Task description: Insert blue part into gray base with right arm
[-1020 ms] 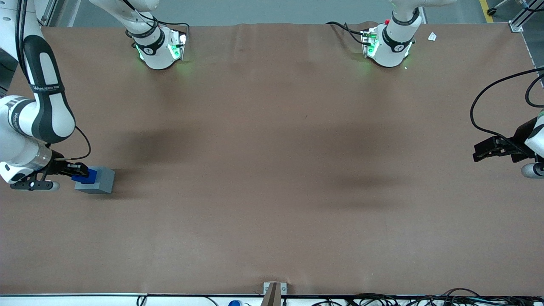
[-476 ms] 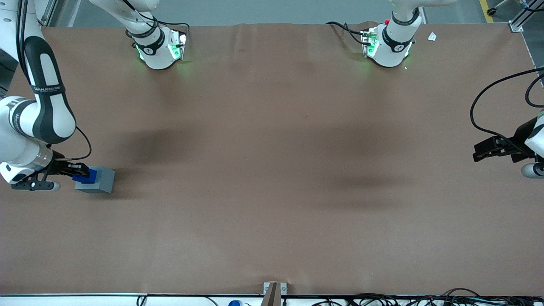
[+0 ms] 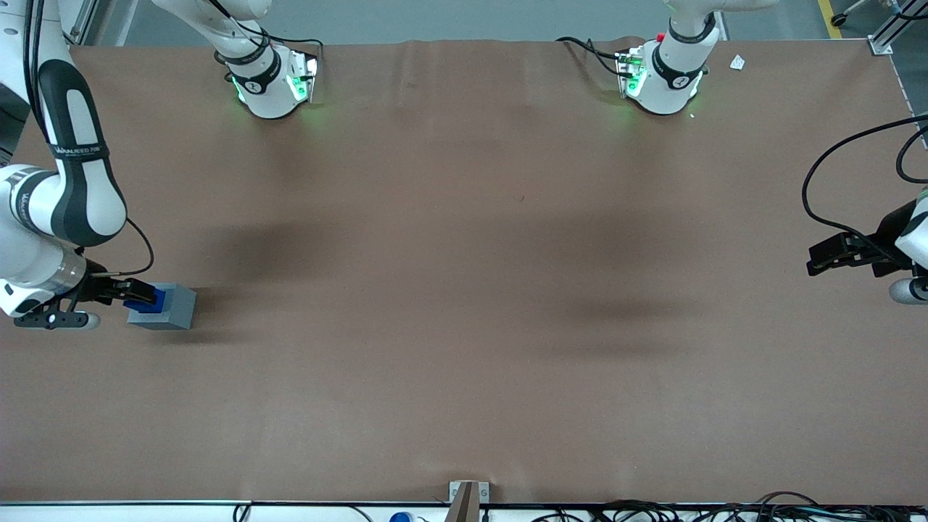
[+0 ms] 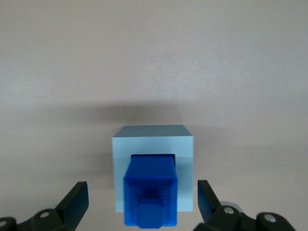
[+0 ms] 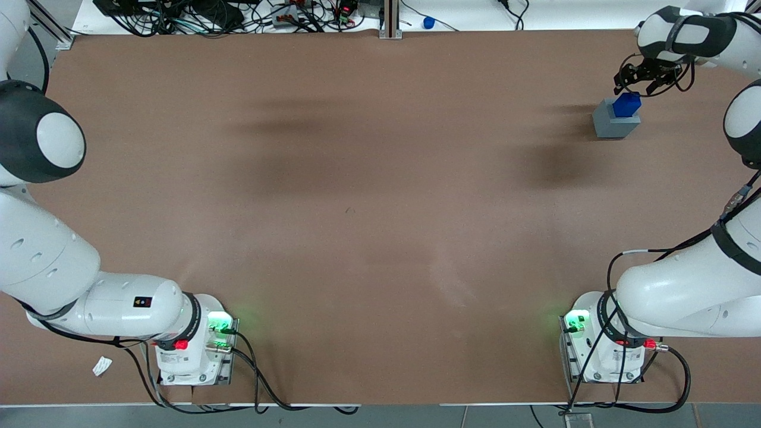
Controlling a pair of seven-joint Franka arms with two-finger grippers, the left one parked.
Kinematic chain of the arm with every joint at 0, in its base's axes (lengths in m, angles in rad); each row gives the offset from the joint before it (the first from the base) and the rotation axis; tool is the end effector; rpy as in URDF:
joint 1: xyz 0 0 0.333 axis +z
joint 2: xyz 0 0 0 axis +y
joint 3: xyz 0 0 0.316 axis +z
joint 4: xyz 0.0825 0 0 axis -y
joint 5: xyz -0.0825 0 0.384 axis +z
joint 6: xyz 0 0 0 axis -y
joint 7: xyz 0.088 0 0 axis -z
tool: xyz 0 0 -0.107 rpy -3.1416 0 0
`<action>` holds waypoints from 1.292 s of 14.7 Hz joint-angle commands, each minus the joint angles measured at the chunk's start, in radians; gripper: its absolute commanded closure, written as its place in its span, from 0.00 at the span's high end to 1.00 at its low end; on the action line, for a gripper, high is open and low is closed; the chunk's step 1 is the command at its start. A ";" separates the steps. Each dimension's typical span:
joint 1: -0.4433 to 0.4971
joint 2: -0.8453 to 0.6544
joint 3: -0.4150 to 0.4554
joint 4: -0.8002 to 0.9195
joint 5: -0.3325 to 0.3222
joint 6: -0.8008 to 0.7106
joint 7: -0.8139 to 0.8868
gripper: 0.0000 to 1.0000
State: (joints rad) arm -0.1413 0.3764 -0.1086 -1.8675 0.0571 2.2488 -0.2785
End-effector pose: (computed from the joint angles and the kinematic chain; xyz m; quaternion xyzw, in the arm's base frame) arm 0.6149 -0.1510 0.3164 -1.0000 -0.0003 -0.0043 0.0013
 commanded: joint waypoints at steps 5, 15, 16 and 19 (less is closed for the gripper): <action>0.057 -0.016 0.006 0.368 0.009 -0.475 0.083 1.00; 0.269 -0.356 0.012 0.285 0.004 -0.672 0.301 1.00; 0.269 -0.404 0.012 0.237 0.004 -0.664 0.300 1.00; 0.269 -0.519 0.013 0.113 0.001 -0.657 0.301 1.00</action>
State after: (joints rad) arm 0.1274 -0.0216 -0.0981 -1.6015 0.0619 1.5570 0.0142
